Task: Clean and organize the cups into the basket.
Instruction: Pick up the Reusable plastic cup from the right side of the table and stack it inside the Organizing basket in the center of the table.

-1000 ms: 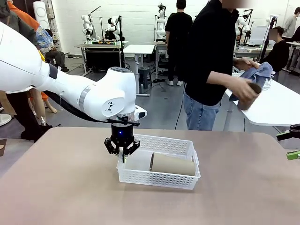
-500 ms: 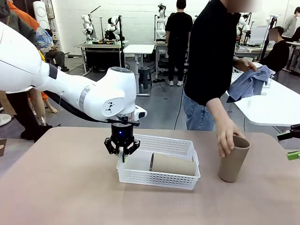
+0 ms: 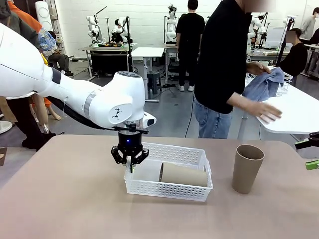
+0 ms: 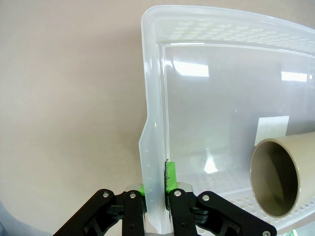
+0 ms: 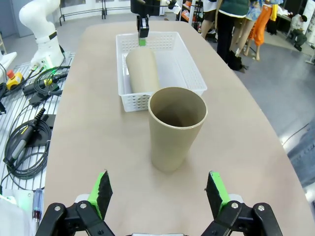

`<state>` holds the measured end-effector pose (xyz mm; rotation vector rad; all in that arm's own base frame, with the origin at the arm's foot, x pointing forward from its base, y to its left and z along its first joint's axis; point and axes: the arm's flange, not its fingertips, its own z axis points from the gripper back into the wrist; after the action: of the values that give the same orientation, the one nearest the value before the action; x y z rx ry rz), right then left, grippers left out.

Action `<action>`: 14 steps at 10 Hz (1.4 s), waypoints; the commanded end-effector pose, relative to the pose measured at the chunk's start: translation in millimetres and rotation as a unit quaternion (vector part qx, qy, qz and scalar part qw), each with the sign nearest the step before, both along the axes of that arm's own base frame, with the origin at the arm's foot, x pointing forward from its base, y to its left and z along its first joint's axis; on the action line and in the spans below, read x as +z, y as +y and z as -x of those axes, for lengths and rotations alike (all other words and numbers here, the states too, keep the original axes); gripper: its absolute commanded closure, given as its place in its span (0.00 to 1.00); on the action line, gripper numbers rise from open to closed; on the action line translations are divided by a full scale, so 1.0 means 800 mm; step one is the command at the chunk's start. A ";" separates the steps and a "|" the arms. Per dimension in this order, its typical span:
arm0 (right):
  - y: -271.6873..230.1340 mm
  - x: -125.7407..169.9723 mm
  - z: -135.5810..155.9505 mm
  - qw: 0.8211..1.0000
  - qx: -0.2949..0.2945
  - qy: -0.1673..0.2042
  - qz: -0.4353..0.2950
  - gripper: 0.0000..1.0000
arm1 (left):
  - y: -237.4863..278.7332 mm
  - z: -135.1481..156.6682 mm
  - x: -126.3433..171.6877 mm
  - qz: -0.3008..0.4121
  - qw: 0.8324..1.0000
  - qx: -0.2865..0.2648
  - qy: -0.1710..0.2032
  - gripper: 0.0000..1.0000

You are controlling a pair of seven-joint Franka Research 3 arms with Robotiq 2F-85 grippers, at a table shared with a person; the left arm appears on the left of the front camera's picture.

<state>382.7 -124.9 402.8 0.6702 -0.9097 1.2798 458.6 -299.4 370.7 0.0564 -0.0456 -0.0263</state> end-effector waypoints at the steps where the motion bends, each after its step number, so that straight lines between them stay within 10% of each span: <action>1: 0.000 0.001 0.003 1.000 0.009 -0.003 0.004 0.00 | -0.001 0.001 0.002 -0.001 1.000 0.002 -0.003 1.00; 9: 0.025 -0.122 -0.069 0.998 0.048 0.025 -0.040 0.00 | -0.001 0.001 0.002 -0.001 1.000 0.002 -0.003 1.00; 14: 0.024 -0.117 -0.056 0.998 0.042 0.036 -0.029 0.00 | -0.001 0.001 0.002 -0.001 1.000 0.002 -0.003 1.00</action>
<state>432.7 -107.9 308.0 0.7991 -0.8738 1.2961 458.5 -299.3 370.7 0.0564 -0.0455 -0.0263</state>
